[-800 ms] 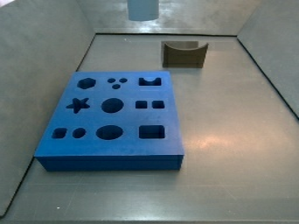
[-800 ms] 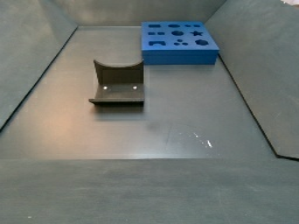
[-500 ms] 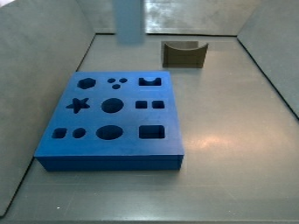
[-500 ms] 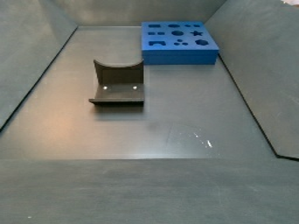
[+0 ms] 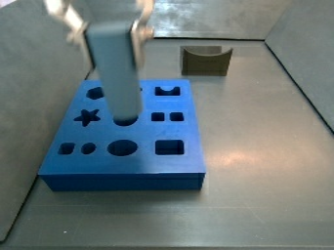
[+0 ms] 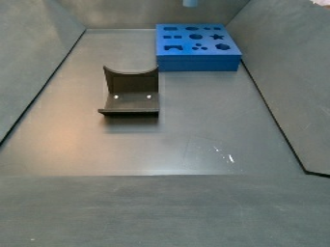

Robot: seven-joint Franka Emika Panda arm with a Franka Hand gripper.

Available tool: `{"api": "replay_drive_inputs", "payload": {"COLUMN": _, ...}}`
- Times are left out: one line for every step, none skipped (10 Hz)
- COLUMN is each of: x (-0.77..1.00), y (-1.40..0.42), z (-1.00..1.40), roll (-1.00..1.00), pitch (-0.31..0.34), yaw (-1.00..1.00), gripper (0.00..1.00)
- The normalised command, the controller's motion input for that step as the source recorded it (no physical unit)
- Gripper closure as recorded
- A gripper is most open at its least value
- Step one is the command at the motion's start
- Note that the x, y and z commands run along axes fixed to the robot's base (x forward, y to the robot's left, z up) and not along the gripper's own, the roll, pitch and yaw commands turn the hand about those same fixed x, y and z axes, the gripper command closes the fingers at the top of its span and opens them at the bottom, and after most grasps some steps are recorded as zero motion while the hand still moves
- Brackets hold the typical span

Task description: Insert the oval object.

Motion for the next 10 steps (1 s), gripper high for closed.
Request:
{"api": "replay_drive_inputs", "payload": {"x": -0.1, "y": -0.51, "z": -0.93, "roll": 0.22, "pitch": -0.05, "yaw": -0.21, "gripper": 1.0}}
{"api": "replay_drive_inputs", "payload": {"x": 0.0, "y": -0.1, "z": -0.82, "roll": 0.14, "pitch": 0.013, "yaw": -0.17, "gripper": 1.0}}
{"api": "replay_drive_inputs", "payload": {"x": 0.01, "y": 0.18, "z": -0.52, "roll": 0.0, "pitch": 0.027, "yaw": -0.04, "gripper": 1.0}}
{"api": "replay_drive_inputs", "payload": {"x": 0.0, "y": 0.23, "z": -0.36, "roll": 0.06, "pitch": 0.0, "yaw": 0.0, "gripper": 1.0}}
{"api": "replay_drive_inputs", "payload": {"x": 0.0, "y": 0.18, "z": -0.56, "roll": 0.0, "pitch": 0.0, "yaw": -0.04, "gripper": 1.0}}
{"api": "replay_drive_inputs", "payload": {"x": -0.01, "y": 0.02, "z": -0.59, "roll": 0.01, "pitch": -0.05, "yaw": -0.11, "gripper": 1.0}}
{"api": "replay_drive_inputs", "payload": {"x": 0.0, "y": 0.0, "z": -0.51, "roll": 0.0, "pitch": -0.059, "yaw": -0.11, "gripper": 1.0}}
{"api": "replay_drive_inputs", "payload": {"x": 0.0, "y": 0.02, "z": -0.39, "roll": -0.06, "pitch": -0.007, "yaw": -0.11, "gripper": 1.0}}
{"api": "replay_drive_inputs", "payload": {"x": 0.0, "y": 0.0, "z": -0.39, "roll": -0.02, "pitch": -0.011, "yaw": -0.1, "gripper": 1.0}}
{"api": "replay_drive_inputs", "payload": {"x": 0.02, "y": 0.0, "z": -0.43, "roll": 0.0, "pitch": -0.014, "yaw": -0.09, "gripper": 1.0}}
